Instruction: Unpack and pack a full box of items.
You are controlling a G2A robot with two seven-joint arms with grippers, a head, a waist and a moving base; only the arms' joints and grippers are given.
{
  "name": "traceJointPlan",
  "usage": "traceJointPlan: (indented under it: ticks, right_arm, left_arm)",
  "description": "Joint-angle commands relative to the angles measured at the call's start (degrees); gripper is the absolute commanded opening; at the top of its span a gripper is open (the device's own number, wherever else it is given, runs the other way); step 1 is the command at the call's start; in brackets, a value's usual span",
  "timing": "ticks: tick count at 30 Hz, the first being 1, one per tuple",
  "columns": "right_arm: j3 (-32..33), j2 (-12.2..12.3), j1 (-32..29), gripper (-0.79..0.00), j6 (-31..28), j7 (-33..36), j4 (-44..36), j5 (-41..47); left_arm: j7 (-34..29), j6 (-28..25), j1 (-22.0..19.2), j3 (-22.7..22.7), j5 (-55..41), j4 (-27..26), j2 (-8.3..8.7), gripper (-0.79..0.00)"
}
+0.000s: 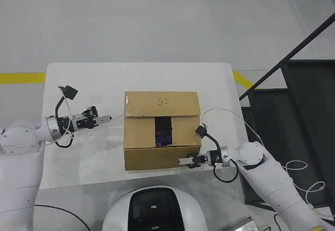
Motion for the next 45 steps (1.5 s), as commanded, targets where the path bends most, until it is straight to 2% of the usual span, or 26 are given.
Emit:
traceJointPlan:
  ticks: [1,5,12,14,18,23,27,33,38,45]
  right_arm:
    - [-0.1,0.0,0.0,0.0,-0.1,-1.1,0.4,-0.3]
    - [-0.3,0.0,-0.2,0.0,-0.8,-1.8,0.5,0.2]
    - [4.5,1.2,-3.4,0.0,-2.5,4.5,-3.1,8.0]
    - [6.7,1.7,-4.3,0.0,-1.4,6.2,-4.6,11.1]
    - [10.1,2.2,-4.2,0.0,3.2,5.3,-6.0,16.5]
    - [10.4,2.0,0.3,0.0,11.8,4.7,-3.4,21.6]
    - [8.2,1.5,5.5,0.0,14.4,2.4,1.5,21.3]
    - [4.7,0.6,11.9,0.0,16.9,0.0,9.8,19.2]
    - [2.0,-0.4,16.4,0.0,16.2,-0.4,15.5,19.6]
    - [-0.3,-1.6,21.6,0.0,15.8,-1.2,19.7,20.3]
  left_arm:
    - [0.0,0.0,0.0,0.0,0.0,0.0,0.0,0.0]
    - [0.0,0.0,0.0,0.0,0.0,0.0,0.0,0.0]
    - [0.0,0.0,0.0,0.0,0.0,0.0,0.0,0.0]
    - [0.0,0.0,0.0,0.0,0.0,0.0,0.0,0.0]
    - [0.0,0.0,0.0,0.0,0.0,0.0,0.0,0.0]
    - [0.0,0.0,0.0,0.0,0.0,0.0,0.0,0.0]
    - [0.0,0.0,0.0,0.0,0.0,0.0,0.0,0.0]
    - [0.0,0.0,0.0,0.0,0.0,0.0,0.0,0.0]
    - [0.0,0.0,0.0,0.0,0.0,0.0,0.0,0.0]
    - [0.0,0.0,0.0,0.0,0.0,0.0,0.0,0.0]
